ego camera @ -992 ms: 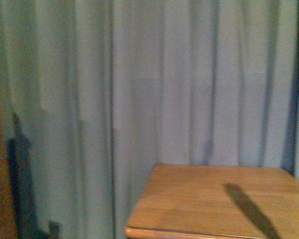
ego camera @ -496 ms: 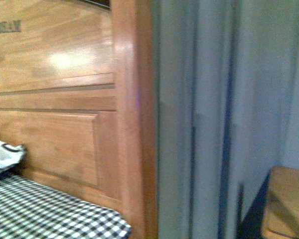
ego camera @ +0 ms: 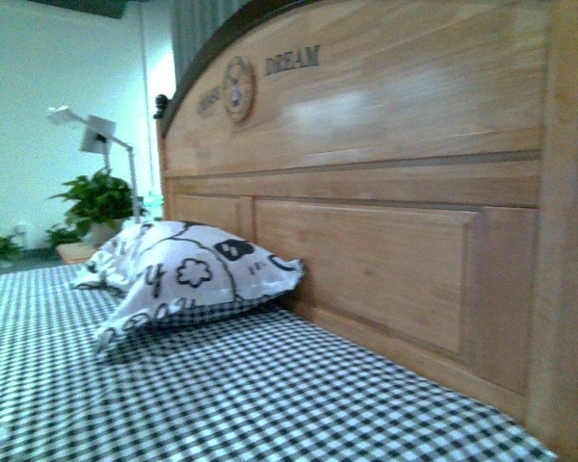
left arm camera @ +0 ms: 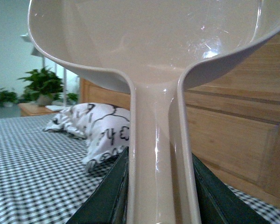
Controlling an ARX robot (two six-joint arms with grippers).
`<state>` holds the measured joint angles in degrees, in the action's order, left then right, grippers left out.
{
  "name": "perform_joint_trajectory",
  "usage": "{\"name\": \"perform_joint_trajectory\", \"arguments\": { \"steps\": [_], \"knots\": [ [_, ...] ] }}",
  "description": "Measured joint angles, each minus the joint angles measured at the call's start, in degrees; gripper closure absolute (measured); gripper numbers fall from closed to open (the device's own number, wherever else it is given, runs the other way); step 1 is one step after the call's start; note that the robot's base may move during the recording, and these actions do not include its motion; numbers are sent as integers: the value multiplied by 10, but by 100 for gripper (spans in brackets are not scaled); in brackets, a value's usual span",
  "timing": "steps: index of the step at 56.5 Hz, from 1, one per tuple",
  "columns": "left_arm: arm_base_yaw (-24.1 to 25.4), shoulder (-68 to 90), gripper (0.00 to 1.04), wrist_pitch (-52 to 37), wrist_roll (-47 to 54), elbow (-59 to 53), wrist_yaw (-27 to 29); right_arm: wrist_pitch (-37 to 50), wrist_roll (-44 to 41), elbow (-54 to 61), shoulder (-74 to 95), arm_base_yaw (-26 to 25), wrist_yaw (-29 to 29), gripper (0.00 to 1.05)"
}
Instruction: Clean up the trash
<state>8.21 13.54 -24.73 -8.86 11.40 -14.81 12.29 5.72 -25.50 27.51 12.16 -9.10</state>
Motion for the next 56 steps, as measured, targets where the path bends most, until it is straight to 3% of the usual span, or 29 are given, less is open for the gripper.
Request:
{"name": "perform_joint_trajectory", "arguments": {
  "steps": [42, 49, 56],
  "knots": [
    [0, -1, 76, 1, -2, 0, 2, 0, -4, 0, 3, 1, 0, 85],
    [45, 11, 77, 215, -26, 69, -56, 0, -4, 0, 2, 0, -3, 85],
    [104, 68, 77, 260, 2, 80, -135, 0, -4, 0, -3, 0, 1, 85]
  ]
}}
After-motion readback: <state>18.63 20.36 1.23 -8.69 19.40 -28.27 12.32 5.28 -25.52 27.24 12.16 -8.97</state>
